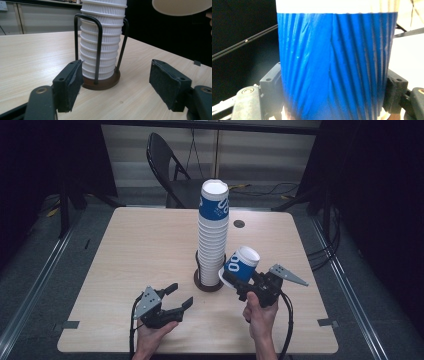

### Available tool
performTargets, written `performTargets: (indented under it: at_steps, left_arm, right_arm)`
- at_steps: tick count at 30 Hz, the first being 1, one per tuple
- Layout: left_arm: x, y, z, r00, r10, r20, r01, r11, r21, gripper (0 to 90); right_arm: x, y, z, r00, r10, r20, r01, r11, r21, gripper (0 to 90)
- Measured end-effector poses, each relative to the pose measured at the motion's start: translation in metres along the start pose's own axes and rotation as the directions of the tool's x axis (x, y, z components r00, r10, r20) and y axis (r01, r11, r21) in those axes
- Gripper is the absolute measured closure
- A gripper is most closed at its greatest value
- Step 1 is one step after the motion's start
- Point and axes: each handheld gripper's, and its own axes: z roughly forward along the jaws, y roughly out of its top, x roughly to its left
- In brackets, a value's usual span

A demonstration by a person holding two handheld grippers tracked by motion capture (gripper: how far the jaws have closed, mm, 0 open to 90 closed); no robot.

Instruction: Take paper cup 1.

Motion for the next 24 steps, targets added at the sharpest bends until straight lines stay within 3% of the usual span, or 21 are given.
performTargets:
  at_steps: [5, 10, 19, 24]
  left_arm:
    - [-0.002, -0.001, 0.002, 0.9998, -0.011, 0.016, 0.011, 0.9999, -0.005, 33.2]
    - [-0.004, -0.002, 0.002, 0.9994, 0.005, 0.035, -0.005, 1.0, -0.004, 34.9]
    - [-0.011, -0.005, 0.006, 0.9956, 0.057, 0.075, -0.054, 0.9977, -0.041, 38.6]
    - [-0.015, -0.009, 0.007, 0.994, 0.049, 0.098, -0.045, 0.9982, -0.039, 43.8]
  right_arm:
    - [0.001, -0.016, 0.003, 0.999, 0.041, -0.018, -0.041, 0.999, 0.01, 22.1]
    - [-0.001, -0.034, 0.002, 0.9972, 0.07, -0.027, -0.07, 0.998, 0.004, 22.1]
    - [0.001, -0.056, 0.002, 0.9881, 0.142, -0.06, -0.142, 0.99, 0.009, 22.2]
    - [-0.001, -0.063, 0.001, 0.9813, 0.178, -0.072, -0.178, 0.984, 0.01, 22.0]
